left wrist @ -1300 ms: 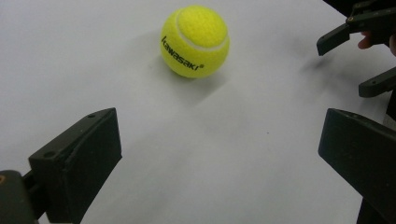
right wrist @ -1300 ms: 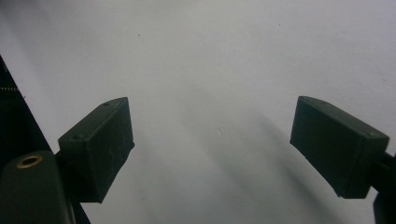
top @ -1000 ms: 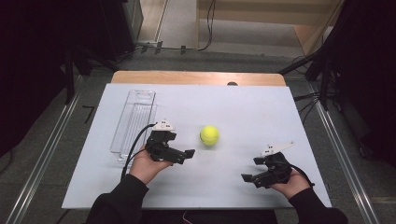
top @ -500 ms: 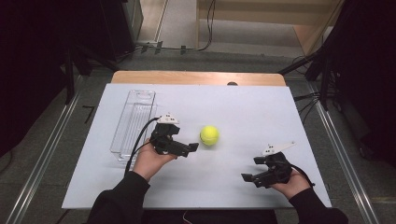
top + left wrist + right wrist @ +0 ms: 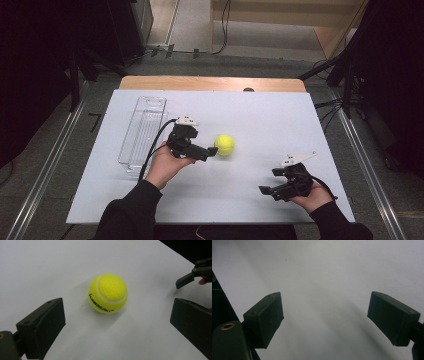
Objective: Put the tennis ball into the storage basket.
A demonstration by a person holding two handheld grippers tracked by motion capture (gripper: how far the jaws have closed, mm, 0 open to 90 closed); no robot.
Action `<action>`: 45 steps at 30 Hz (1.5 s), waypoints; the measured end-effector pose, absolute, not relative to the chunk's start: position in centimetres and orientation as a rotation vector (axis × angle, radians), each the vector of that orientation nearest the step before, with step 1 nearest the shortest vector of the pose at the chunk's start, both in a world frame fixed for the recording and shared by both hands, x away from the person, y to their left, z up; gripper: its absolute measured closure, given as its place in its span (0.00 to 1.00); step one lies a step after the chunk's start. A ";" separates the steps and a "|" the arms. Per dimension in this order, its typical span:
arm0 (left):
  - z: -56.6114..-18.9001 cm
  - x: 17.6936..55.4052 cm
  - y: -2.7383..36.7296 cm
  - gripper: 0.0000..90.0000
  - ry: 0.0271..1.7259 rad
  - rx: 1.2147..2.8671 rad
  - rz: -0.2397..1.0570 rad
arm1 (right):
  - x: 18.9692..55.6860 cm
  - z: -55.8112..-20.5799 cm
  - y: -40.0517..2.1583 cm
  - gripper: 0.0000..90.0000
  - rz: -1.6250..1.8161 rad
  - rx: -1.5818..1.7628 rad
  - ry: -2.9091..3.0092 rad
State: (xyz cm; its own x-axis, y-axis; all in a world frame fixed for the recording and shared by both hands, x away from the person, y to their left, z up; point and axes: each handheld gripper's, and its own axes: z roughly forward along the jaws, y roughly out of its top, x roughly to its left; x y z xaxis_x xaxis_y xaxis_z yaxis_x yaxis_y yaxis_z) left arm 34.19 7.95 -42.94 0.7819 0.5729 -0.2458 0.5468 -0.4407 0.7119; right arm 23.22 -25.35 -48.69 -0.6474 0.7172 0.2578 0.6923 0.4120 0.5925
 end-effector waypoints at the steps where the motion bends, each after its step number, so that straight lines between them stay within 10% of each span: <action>1: -43.0 34.4 7.6 0.00 0.827 2.137 0.042 | 23.2 -48.7 -25.4 0.13 1.067 1.302 2.609; 45: -43.3 38.6 2.2 0.00 0.748 2.200 0.063 | 23.0 -48.6 -25.4 0.13 1.078 1.315 2.597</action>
